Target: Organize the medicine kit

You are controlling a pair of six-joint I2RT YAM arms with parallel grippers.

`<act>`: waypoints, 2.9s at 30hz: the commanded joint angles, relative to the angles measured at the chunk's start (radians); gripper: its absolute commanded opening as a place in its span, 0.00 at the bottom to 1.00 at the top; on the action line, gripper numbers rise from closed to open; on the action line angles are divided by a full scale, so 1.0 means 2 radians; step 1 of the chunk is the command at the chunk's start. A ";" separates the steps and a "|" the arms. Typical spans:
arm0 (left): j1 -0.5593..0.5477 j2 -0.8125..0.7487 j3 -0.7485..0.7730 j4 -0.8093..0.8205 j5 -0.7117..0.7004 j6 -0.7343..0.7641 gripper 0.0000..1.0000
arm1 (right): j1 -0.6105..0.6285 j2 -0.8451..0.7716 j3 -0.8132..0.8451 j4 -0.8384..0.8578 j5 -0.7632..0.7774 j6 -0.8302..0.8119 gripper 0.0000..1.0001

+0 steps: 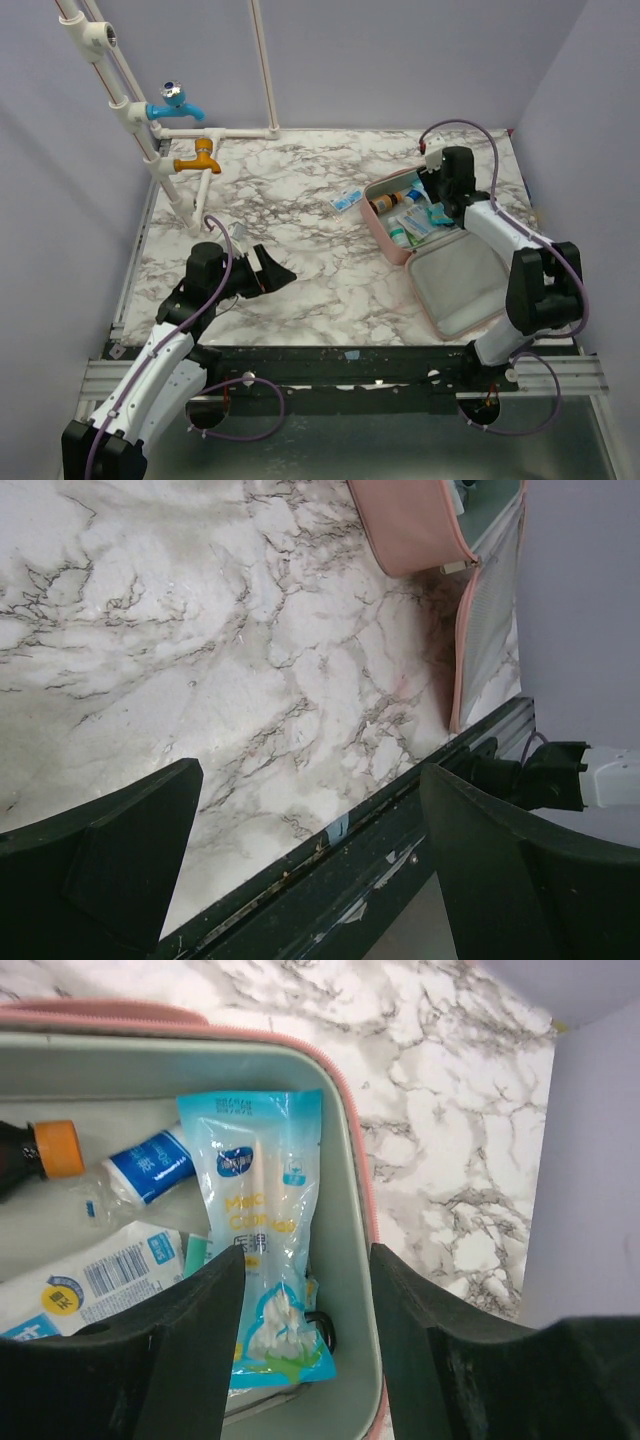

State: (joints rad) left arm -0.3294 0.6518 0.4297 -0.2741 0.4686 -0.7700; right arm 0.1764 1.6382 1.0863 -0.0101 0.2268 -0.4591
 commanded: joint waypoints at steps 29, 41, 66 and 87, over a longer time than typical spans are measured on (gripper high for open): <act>0.003 0.033 0.056 -0.021 -0.022 0.009 0.95 | 0.245 -0.024 0.089 -0.085 -0.084 0.099 0.65; 0.004 -0.004 0.046 -0.058 -0.038 0.014 0.95 | 0.317 0.135 0.141 -0.047 0.049 0.118 0.64; 0.005 -0.011 0.033 -0.063 -0.033 0.031 0.95 | 0.319 0.318 0.225 0.035 0.213 0.161 0.68; 0.006 0.002 0.027 -0.051 -0.030 0.038 0.95 | 0.286 0.358 0.225 0.030 0.209 0.185 0.30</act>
State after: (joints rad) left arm -0.3225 0.6559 0.4953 -0.3912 0.4187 -0.7174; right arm 0.7658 2.2890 1.5478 0.1127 0.6617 -0.1123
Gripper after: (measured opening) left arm 0.949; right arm 0.393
